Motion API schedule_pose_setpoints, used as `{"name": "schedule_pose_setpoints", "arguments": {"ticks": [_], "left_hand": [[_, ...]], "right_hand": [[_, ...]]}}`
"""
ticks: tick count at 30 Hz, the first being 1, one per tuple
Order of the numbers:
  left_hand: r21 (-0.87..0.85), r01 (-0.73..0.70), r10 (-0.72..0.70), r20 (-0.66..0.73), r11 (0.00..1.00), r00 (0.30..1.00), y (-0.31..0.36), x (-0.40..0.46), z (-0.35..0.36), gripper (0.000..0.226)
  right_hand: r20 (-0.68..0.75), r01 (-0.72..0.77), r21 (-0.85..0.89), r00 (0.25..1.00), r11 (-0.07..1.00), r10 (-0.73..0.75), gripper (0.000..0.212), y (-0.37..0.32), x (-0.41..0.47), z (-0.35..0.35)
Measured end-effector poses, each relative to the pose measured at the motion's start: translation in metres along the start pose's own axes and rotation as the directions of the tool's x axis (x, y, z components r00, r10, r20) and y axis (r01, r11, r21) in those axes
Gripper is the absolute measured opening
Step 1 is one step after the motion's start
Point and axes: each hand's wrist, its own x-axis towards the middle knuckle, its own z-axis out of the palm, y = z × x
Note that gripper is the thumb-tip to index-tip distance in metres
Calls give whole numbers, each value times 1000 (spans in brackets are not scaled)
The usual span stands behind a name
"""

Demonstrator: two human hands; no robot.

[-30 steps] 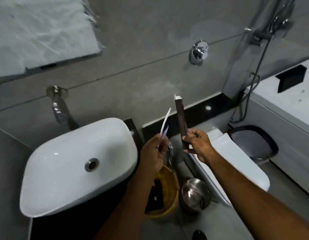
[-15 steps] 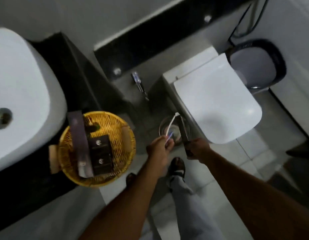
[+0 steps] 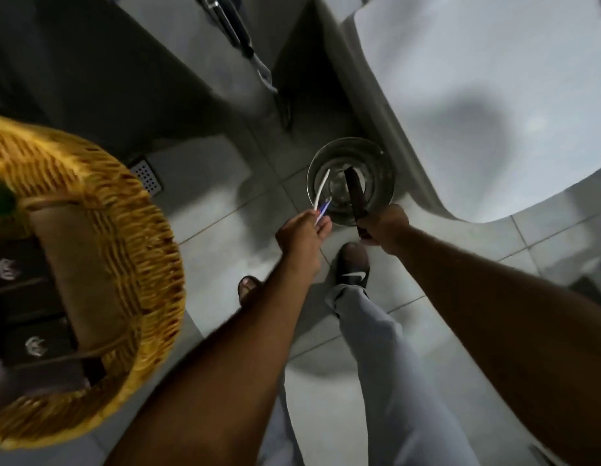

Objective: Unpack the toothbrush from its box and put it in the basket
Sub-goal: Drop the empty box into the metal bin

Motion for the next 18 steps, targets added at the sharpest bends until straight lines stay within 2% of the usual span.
{"name": "schedule_pose_setpoints", "arguments": {"ticks": [3, 7, 11, 14, 18], "left_hand": [[-20, -9, 9, 14, 1000, 1000, -3, 9, 4, 11], [-23, -23, 24, 26, 999, 999, 0, -9, 7, 13], [3, -45, 44, 104, 999, 994, 13, -63, 11, 14], [3, -94, 91, 205, 996, 974, 33, -118, 16, 12], [13, -243, 223, 349, 970, 910, 71, -196, 15, 8]], "right_hand": [[-52, 60, -7, 997, 998, -60, 24, -1, 10, 6], [-130, 167, -105, 975, 980, -180, 8, 2, -16, -4], [-222, 349, -117, 903, 930, -367, 6, 1, -78, -29], [-332, 531, -70, 786, 844, -522, 12, -16, -142, -51], [-447, 762, -90, 545, 642, -709, 15, -53, -232, -71]]}}
